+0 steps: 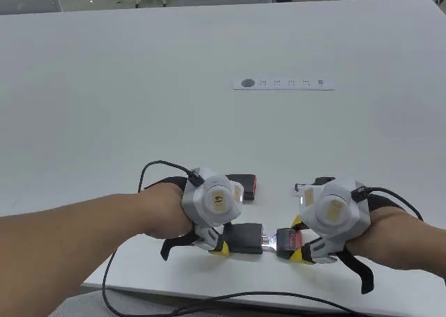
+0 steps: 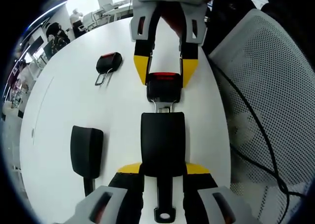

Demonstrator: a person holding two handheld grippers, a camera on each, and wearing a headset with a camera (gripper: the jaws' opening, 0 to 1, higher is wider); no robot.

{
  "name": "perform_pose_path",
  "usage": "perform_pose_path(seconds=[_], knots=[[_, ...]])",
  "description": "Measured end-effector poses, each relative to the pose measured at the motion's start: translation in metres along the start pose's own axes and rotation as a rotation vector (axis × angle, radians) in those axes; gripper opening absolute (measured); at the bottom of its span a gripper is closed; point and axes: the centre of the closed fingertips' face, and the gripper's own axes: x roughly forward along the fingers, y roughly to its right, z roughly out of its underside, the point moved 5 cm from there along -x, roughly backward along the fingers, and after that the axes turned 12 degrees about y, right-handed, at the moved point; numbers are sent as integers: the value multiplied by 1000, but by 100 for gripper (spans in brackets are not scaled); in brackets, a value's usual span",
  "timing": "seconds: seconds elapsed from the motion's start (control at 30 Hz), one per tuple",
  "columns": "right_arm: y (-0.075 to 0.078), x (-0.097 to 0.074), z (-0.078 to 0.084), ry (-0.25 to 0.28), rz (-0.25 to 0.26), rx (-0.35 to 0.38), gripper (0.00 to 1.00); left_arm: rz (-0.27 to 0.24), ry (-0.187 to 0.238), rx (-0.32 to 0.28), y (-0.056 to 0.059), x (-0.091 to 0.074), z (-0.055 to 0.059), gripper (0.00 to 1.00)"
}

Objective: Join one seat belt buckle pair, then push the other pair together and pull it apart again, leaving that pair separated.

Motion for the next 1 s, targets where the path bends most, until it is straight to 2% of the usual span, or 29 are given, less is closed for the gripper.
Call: perform_pose_path(seconds=[0.23,0.3,0.67,1.0], knots=[[0,0,0,-1,7,-5,32,6,-8,-4,0,1,0,31],[1,0,1,5,7,15,31,6,-12,-5,0,1,0,31],[1,0,0,9,6,-28,31,12,-12,2,0,2,-1,31],[1,0,-1,4,-2,-48,31,24,-30,9,0,2,-2,30]])
